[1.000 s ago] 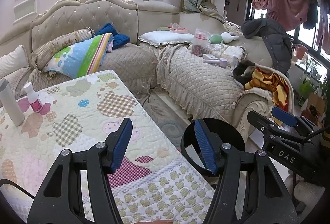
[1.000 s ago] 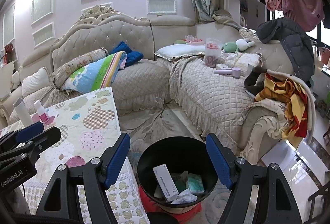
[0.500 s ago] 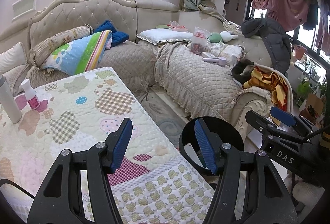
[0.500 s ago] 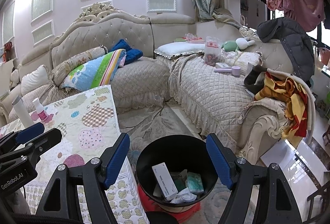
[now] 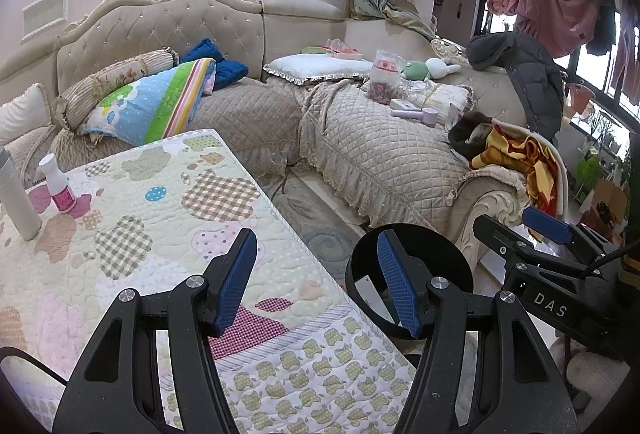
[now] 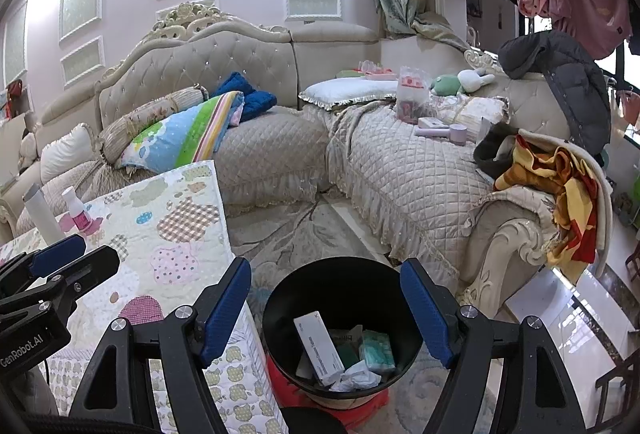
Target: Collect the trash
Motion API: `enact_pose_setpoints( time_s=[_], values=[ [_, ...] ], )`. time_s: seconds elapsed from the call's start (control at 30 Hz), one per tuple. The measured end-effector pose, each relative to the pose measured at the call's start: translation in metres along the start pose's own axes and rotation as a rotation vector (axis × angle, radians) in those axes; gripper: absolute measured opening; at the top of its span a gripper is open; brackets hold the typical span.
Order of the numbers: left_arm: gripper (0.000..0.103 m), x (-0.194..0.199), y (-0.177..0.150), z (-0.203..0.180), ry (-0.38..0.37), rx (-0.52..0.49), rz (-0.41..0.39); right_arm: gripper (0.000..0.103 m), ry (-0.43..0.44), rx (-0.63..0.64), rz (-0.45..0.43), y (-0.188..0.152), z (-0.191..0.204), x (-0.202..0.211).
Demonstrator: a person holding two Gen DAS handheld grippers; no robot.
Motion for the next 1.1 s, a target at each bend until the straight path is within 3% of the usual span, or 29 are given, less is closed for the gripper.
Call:
enact_pose_setpoints(
  time_s=[0.8,1.1],
  values=[
    [0.062,-0.0099,-0.0059,-0.0023,-0.014,-0.028,0.021,0.076,-0.001,-0.001,0.022,-0.0028,-0.0019,-0.0046],
    [0.062,-0.0069,-0.0085,0.0009,-0.002,-0.061,-0.012,0.076,0.004,0.005,0.037,-0.0041,0.0012,-0.0093]
  ],
)
Point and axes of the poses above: each gripper's, at about its wrist camera, not at the fingertips, and x roughly against the way its jaws point, z to its left, y to its top, the point moved 2 cm from there along -x, roughly the way its jaws point, and after that the axes turned 14 degrees about x, right-handed, at the moved point
